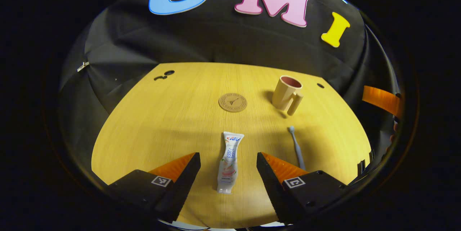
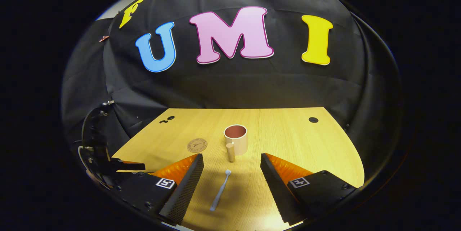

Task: Put the toothbrush and toothpaste on the desktop into the cup, then pick up the cup and place it on the coaster on the desktop.

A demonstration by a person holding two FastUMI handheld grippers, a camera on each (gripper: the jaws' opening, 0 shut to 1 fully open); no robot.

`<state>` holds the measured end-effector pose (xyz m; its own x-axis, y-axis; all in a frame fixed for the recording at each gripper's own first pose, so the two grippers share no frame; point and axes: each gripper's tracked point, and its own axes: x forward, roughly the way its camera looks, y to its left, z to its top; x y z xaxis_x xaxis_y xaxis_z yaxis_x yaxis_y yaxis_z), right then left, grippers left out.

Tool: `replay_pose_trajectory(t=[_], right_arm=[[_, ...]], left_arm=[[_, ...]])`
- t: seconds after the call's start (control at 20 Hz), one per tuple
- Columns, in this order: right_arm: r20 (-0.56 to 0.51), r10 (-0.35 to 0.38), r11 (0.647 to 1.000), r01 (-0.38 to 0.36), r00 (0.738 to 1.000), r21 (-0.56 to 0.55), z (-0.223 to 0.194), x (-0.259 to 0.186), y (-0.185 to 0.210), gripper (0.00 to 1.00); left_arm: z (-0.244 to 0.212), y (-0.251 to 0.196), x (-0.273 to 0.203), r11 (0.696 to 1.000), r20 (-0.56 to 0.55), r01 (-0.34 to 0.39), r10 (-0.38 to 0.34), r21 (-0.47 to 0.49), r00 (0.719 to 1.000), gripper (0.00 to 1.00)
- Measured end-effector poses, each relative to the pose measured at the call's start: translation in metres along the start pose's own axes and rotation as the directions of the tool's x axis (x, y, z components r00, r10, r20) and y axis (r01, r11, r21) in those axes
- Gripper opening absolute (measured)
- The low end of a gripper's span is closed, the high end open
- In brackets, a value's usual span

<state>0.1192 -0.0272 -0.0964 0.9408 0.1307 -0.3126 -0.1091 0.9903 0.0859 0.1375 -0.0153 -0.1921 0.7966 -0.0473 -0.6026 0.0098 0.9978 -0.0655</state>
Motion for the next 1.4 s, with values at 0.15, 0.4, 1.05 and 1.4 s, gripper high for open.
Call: replay_pose_trajectory(t=[0.15,0.4,1.05,1.4], right_arm=[[-0.119,-0.005,1.0,0.008,0.993,0.022,-0.035,0.006,-0.008,0.98],[-0.207,-0.003,0.997,0.02,0.978,0.081,-0.064,0.01,-0.017,0.98],[-0.403,0.057,0.993,-0.012,0.913,0.115,-0.118,0.038,0.008,0.98],[-0.505,0.024,0.996,0.021,0.863,0.083,-0.149,0.06,0.018,0.98]], left_arm=[[-0.008,0.002,0.025,1.0,-0.089,-0.015,0.016,0.014,0.996,0.98],[-0.021,0.005,0.061,0.999,-0.199,-0.04,0.044,0.027,0.979,0.98],[-0.032,0.0,0.073,0.998,-0.292,-0.03,0.047,0.062,0.955,0.46],[-0.028,-0.003,0.075,0.995,-0.266,-0.014,0.04,0.103,0.963,0.31]])
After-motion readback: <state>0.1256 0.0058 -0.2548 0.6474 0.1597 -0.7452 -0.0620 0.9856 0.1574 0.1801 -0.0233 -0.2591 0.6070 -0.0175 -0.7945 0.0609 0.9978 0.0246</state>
